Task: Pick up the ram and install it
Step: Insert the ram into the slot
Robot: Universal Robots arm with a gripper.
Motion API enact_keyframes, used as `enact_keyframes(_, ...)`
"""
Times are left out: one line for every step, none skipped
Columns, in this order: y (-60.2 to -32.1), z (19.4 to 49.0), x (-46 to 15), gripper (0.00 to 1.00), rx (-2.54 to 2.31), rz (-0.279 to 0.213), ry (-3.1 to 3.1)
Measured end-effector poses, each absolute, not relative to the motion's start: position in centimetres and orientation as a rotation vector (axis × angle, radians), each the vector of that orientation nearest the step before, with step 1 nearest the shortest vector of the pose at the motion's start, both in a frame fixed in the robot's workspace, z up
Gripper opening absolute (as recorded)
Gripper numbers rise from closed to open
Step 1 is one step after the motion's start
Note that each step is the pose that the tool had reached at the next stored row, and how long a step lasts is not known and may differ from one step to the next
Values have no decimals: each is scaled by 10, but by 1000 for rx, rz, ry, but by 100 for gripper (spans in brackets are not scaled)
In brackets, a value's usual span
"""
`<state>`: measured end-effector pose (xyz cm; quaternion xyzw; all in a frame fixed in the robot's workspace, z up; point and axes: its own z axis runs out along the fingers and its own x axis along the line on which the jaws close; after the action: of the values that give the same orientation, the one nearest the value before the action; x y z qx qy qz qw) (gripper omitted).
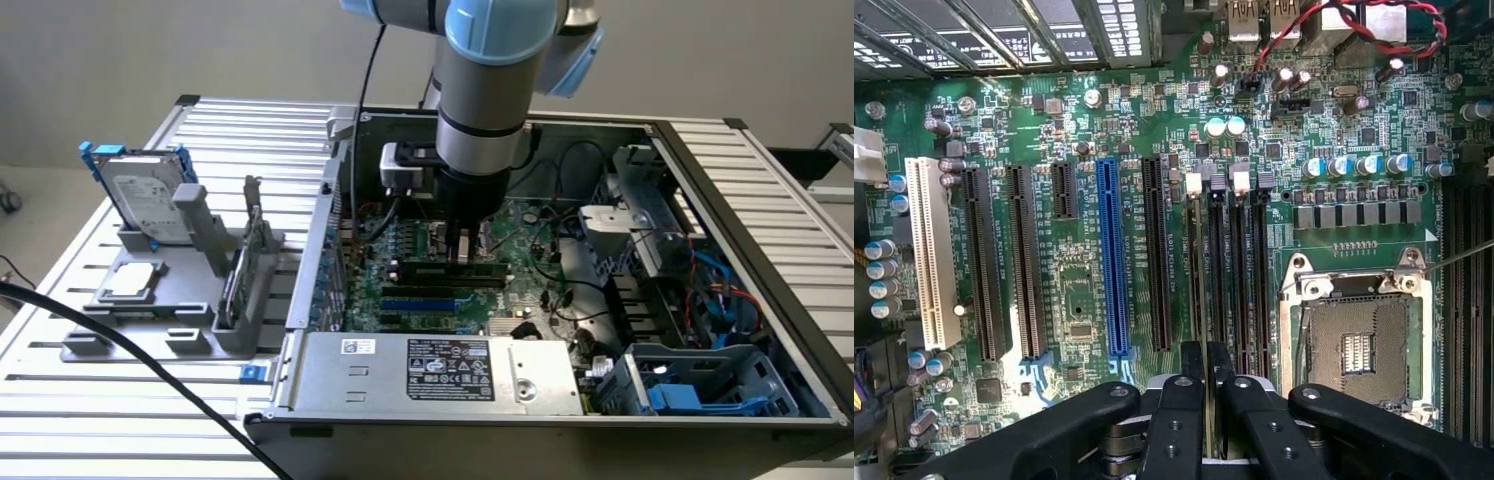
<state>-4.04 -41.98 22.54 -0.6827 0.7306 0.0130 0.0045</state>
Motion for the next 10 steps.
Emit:
enact_keyframes(-420, 225, -40, 14, -2138, 41, 2288)
enact_keyframes(-420, 225, -40, 14, -2138, 42, 2288)
enact_keyframes(-420, 225, -40, 14, -2138, 42, 2288)
enact_keyframes(-420, 225, -40, 14, -2138, 42, 2288)
enact_keyframes(-420, 225, -40, 14, -2138, 43, 2288)
enact_keyframes(-420, 225, -40, 14, -2137, 44, 2287)
enact_keyframes(-420, 225, -40, 14, -2137, 44, 2287)
enact_keyframes(-420, 225, -40, 14, -2137, 45, 2287)
enact_keyframes(-420, 225, -40, 14, -2137, 46, 2286)
enact_keyframes(-420, 225, -40, 14, -2136, 46, 2286)
